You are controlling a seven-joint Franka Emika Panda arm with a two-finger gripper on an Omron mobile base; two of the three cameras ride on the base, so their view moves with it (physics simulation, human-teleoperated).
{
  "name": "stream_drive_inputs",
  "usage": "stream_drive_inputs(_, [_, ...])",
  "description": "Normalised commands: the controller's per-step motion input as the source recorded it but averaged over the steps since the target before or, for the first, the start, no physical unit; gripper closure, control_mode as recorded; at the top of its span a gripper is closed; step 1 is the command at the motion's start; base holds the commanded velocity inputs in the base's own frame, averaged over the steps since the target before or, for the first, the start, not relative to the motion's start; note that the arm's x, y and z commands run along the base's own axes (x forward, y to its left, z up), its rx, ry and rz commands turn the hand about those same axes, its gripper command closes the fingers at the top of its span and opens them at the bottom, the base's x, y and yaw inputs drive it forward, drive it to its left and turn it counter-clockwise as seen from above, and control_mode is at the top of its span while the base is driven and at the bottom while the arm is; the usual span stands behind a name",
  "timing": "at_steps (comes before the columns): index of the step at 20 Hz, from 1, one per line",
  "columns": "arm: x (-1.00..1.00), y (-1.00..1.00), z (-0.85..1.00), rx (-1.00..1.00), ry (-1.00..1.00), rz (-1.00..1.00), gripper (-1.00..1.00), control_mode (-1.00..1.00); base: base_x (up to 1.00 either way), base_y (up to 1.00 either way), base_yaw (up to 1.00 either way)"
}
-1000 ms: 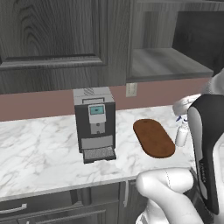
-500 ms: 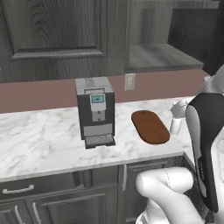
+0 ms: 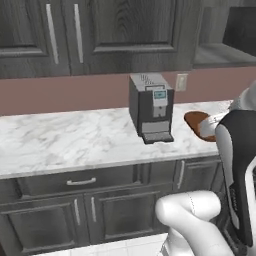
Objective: Grab the spray bottle from the cabinet, then place it next to the cutting board for sanitizing. Then grab the dish brush from the countertop next to the sink and place it next to the cutting board.
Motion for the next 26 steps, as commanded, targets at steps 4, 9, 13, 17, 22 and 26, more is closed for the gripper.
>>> stream_drive_inputs(4, [0.0,0.0,0.0,0.0,0.0,0.0,-1.0,1.0,0.0,1.0,0.33])
stream_drive_inputs(9, [0.0,0.0,0.0,0.0,0.0,0.0,-1.0,1.0,-0.02,1.0,0.57])
stream_drive_inputs(13, [0.0,0.0,0.0,0.0,0.0,0.0,-1.0,1.0,-0.02,0.49,0.81])
stream_drive_inputs(17, [0.0,0.0,0.0,0.0,0.0,0.0,-1.0,1.0,0.0,0.21,0.95])
stream_drive_inputs(22, [0.0,0.0,0.0,0.0,0.0,0.0,-1.0,1.0,0.0,0.17,0.99])
stream_drive_inputs(26, [0.0,0.0,0.0,0.0,0.0,0.0,-1.0,1.0,0.0,0.1,0.98])
